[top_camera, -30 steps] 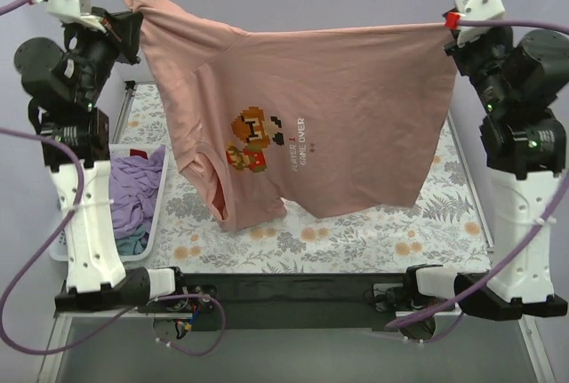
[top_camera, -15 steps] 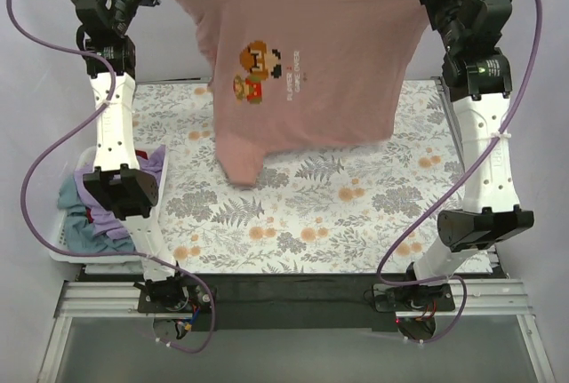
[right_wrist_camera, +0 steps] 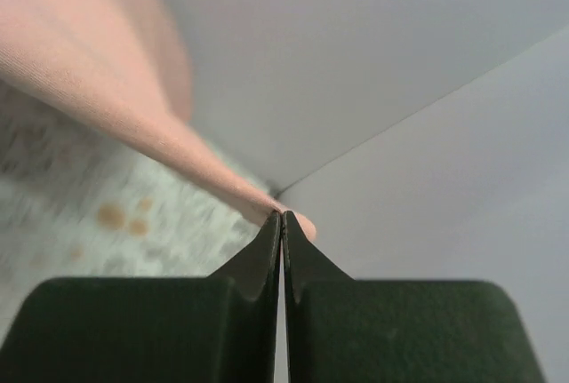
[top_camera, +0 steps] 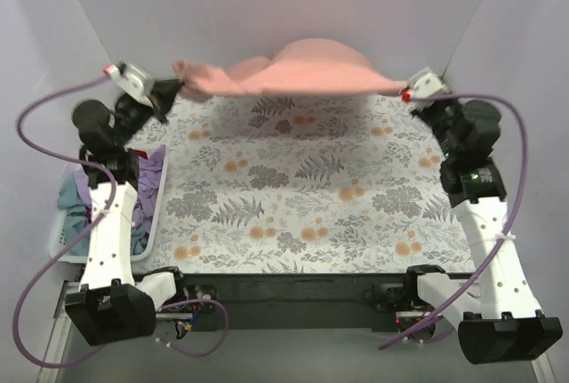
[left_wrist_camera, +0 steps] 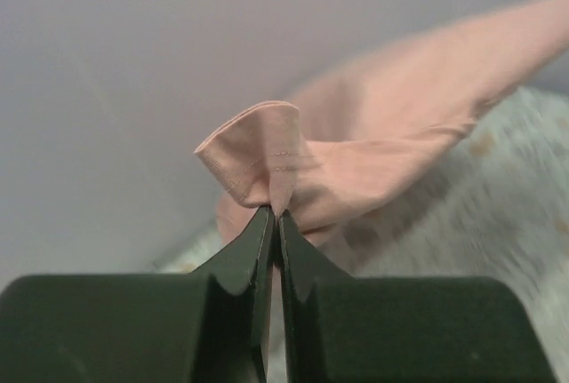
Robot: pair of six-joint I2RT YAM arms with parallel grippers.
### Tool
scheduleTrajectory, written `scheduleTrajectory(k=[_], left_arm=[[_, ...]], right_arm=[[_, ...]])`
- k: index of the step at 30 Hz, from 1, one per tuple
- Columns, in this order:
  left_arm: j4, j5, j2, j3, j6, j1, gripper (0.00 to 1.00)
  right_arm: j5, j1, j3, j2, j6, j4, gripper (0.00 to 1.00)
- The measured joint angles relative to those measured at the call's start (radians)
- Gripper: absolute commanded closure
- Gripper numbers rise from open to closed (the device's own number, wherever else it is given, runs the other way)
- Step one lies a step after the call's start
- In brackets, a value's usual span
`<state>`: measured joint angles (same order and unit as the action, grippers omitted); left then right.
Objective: Fold and stack the t-shirts
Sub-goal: Flatten the tshirt out
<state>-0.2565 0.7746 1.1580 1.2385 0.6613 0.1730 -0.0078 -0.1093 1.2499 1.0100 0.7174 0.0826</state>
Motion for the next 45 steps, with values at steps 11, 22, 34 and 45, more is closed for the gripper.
scheduleTrajectory(k=[11, 22, 34, 45], left_arm=[[0.817, 0.198, -0.515, -0.74, -0.906, 0.002, 0.66], [1.144, 0.225, -0.484, -0.65, -1.043, 0.002, 0.49], [0.938, -0.099, 0.325, -0.232, -0.475, -0.243, 0.58], [0.865, -0.405, 0.5, -0.208, -0.26, -0.318, 0.6]], right_arm=[[-0.158, 0.002, -0.594, -0.23, 0.357, 0.352, 0.34], [-0.165, 0.0, -0.513, -0.119, 0.315, 0.549, 0.25], [-0.224, 0.0, -0.246, 0.494, -0.072, 0.612, 0.48], [-0.217, 0.0, -0.226, 0.64, -0.21, 0.624, 0.52]])
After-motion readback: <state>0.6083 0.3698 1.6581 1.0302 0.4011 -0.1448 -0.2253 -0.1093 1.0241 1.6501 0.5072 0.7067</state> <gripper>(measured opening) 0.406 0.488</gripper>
